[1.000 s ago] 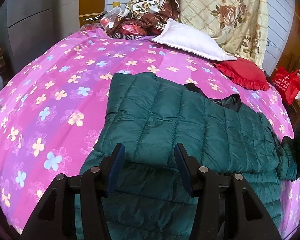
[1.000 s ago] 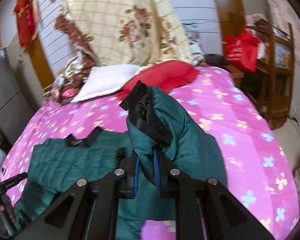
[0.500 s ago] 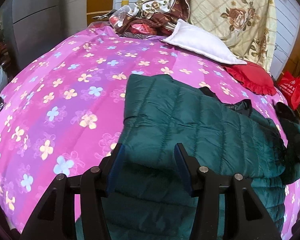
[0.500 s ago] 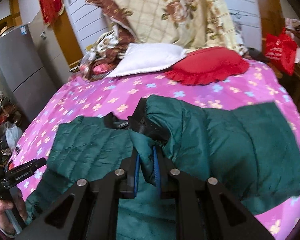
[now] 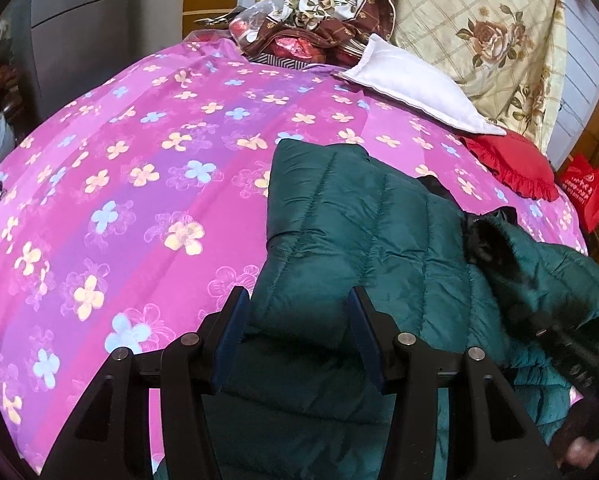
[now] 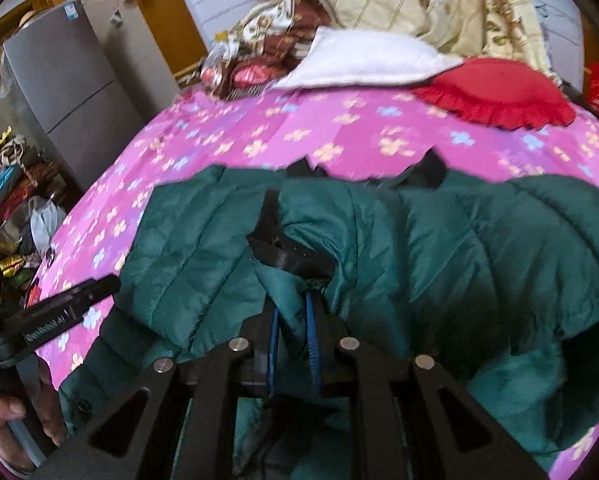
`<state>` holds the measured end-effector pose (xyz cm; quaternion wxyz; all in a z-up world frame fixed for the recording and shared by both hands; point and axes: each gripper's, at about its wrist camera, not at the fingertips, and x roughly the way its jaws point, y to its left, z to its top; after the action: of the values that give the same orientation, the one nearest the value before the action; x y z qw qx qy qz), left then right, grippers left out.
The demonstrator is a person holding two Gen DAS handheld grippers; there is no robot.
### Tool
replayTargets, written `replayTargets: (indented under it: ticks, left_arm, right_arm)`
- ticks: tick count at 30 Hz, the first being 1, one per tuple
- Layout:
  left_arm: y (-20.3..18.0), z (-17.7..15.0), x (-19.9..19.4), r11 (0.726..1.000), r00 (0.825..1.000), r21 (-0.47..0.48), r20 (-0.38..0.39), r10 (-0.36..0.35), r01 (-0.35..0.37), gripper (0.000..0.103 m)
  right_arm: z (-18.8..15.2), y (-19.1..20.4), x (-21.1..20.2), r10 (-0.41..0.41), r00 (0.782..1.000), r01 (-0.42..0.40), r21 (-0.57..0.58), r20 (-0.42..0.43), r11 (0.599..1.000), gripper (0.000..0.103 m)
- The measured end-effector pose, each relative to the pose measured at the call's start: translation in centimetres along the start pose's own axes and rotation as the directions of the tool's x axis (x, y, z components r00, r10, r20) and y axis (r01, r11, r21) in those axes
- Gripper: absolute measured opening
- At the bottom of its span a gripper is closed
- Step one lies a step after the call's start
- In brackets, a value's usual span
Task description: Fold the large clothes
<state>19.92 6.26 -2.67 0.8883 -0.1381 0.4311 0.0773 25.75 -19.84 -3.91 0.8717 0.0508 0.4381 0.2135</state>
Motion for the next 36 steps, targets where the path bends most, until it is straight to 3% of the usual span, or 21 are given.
replayTargets:
  ticks: [3, 5, 6, 7, 11, 14, 16, 20, 27, 33, 34, 36]
  left_arm:
    - [0.2, 0.0, -0.3, 0.999, 1.0, -0.026, 0.005, -0.03, 0.03, 0.029]
    - [0.2, 0.1, -0.9, 0.998, 0.999, -0.041, 0.012, -0.053, 0.054, 0.029]
    - [0.1, 0.1, -1.2, 0.997, 0.998, -0.046, 0.015, -0.064, 0.064, 0.029]
    - [-0.1, 0.2, -1.5, 0.996, 0.997, -0.051, 0.02, -0.078, 0.079, 0.029]
    - [-1.0, 0.4, -2.8, 0.986, 0.987, -0.066, 0.038, -0.153, 0.155, 0.029]
    - [-2.6, 0.4, -3.3, 0.975, 0.977, -0.066, 0.031, -0.211, 0.213, 0.033]
    - [-3.8, 0.4, -3.4, 0.971, 0.972, -0.057, 0.029, -0.231, 0.233, 0.038]
    - [-7.1, 0.3, -2.0, 0.966, 0.966, -0.042, -0.02, -0.257, 0.256, 0.039]
    - [-12.0, 0.5, 1.0, 0.981, 0.98, 0.015, -0.047, -0.191, 0.192, 0.039]
    - [-13.7, 0.5, 2.9, 0.987, 0.985, 0.027, -0.078, -0.153, 0.156, 0.039]
    - [-13.6, 0.4, 3.0, 0.986, 0.983, 0.021, -0.078, -0.165, 0.167, 0.037]
    - [-13.4, 0.4, 3.2, 0.976, 0.973, 0.004, -0.079, -0.215, 0.216, 0.005]
  right_arm:
    - [-0.4, 0.4, 1.2, -0.008, 1.0, 0.009, 0.006, -0.022, 1.0, 0.017]
    - [-0.4, 0.8, 1.1, 0.0, 0.999, 0.0, -0.004, -0.034, 1.0, 0.035]
    - [-0.4, 0.9, 0.6, 0.015, 0.999, -0.015, -0.007, -0.038, 1.0, 0.054]
    - [-0.4, 1.1, 0.2, 0.02, 0.999, -0.02, -0.009, -0.037, 1.0, 0.066]
    - [-0.7, 1.2, -4.2, 0.018, 1.0, -0.017, -0.048, 0.01, 0.999, 0.066]
    - [-1.0, 0.0, -8.3, -0.004, 0.998, 0.007, -0.053, 0.056, 0.999, 0.073]
    - [-1.5, -1.4, -11.3, -0.032, 0.995, 0.037, -0.046, 0.096, 0.998, 0.077]
    - [-2.4, -5.0, -15.6, -0.105, 0.983, 0.105, 0.012, 0.147, 0.994, 0.079]
    - [-4.4, -11.9, -20.2, -0.202, 0.965, 0.18, 0.138, 0.165, 0.974, 0.079]
    - [-6.3, -15.3, -20.6, -0.217, 0.966, 0.184, 0.214, 0.143, 0.959, 0.079]
    - [-6.5, -15.6, -20.2, -0.215, 0.967, 0.182, 0.223, 0.136, 0.958, 0.079]
    - [-6.7, -16.0, -19.9, -0.211, 0.969, 0.178, 0.23, 0.129, 0.957, 0.079]
